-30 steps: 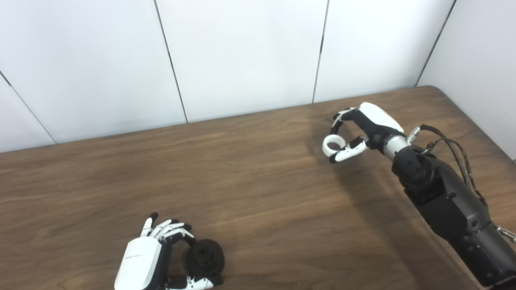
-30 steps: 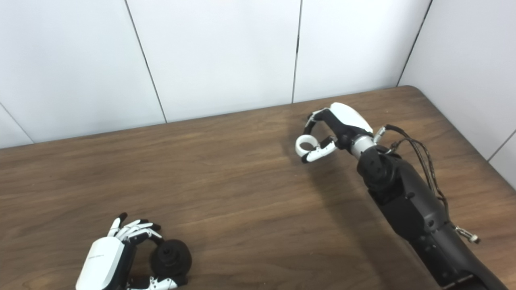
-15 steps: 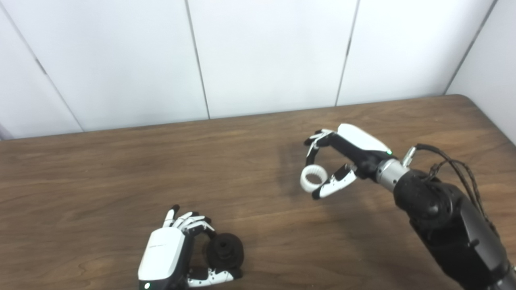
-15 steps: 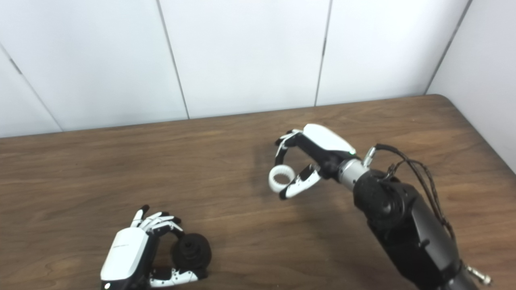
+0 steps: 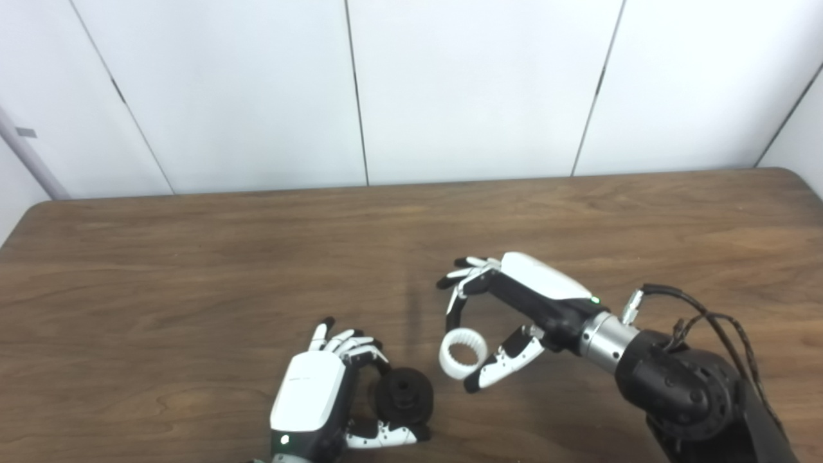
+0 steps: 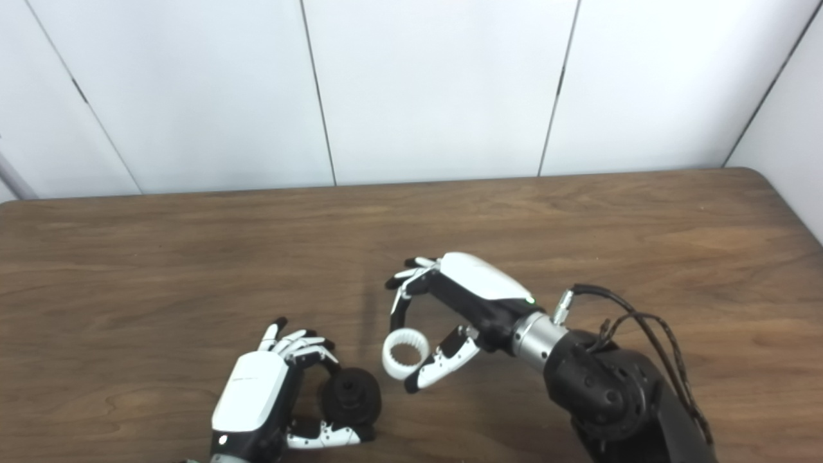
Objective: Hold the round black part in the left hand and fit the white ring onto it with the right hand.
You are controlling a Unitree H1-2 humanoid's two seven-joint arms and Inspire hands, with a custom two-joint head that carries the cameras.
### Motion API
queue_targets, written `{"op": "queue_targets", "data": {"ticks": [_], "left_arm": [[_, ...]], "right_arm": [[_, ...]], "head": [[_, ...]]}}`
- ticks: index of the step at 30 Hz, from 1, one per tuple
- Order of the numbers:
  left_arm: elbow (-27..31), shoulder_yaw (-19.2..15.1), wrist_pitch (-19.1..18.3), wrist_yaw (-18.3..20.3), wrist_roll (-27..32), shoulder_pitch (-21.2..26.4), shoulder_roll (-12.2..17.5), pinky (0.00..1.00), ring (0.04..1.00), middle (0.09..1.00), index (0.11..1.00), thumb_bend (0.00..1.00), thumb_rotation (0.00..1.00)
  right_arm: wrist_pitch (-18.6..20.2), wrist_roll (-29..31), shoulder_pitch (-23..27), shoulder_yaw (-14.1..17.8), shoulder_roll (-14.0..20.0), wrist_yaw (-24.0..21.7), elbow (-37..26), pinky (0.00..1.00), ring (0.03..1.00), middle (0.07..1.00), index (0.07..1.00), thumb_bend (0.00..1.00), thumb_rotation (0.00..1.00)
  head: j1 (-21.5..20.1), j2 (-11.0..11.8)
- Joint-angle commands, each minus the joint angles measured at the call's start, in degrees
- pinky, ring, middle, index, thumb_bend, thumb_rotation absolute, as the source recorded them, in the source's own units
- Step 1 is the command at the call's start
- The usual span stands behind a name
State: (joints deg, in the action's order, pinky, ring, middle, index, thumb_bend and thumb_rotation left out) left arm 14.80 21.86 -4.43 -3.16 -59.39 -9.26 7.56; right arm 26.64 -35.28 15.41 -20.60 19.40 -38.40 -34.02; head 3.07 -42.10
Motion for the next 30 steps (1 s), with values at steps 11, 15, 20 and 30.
{"op": "queue_targets", "data": {"ticks": [11, 15, 20, 30], "left_arm": [[0.55, 1.84, -1.97, 1.43, -2.42, 0.24, -1.69, 1.0, 0.85, 0.743, 0.483, 0.52, 0.05], [0.7, 2.1, -2.4, 1.65, -2.9, 0.32, -1.94, 1.0, 0.851, 0.747, 0.483, 0.52, 0.05], [1.03, 2.36, -2.64, 1.86, -3.27, 0.41, -2.03, 1.0, 0.852, 0.748, 0.483, 0.52, 0.05], [2.6, 2.37, -3.46, 3.68, -3.82, 0.47, -2.09, 1.0, 0.854, 0.746, 0.483, 0.52, 0.05]], "right_arm": [[-1.29, 0.43, 0.86, -2.92, -2.65, 0.64, -1.61, 1.0, 0.979, 0.838, 0.483, 0.52, 0.13], [-1.05, 0.14, 0.79, -3.36, -3.36, 0.7, -1.17, 1.0, 0.984, 0.839, 0.483, 0.52, 0.13], [-1.38, 0.16, 0.64, -3.71, -3.44, 0.84, -0.57, 1.0, 0.987, 0.842, 0.483, 0.52, 0.13], [-2.39, 0.29, 1.73, -2.76, -3.41, 1.83, 0.83, 1.0, 0.99, 0.848, 0.484, 0.52, 0.13]], "head": [[1.49, -0.99], [1.64, -1.23], [1.79, -1.53], [1.89, -4.76]]}}
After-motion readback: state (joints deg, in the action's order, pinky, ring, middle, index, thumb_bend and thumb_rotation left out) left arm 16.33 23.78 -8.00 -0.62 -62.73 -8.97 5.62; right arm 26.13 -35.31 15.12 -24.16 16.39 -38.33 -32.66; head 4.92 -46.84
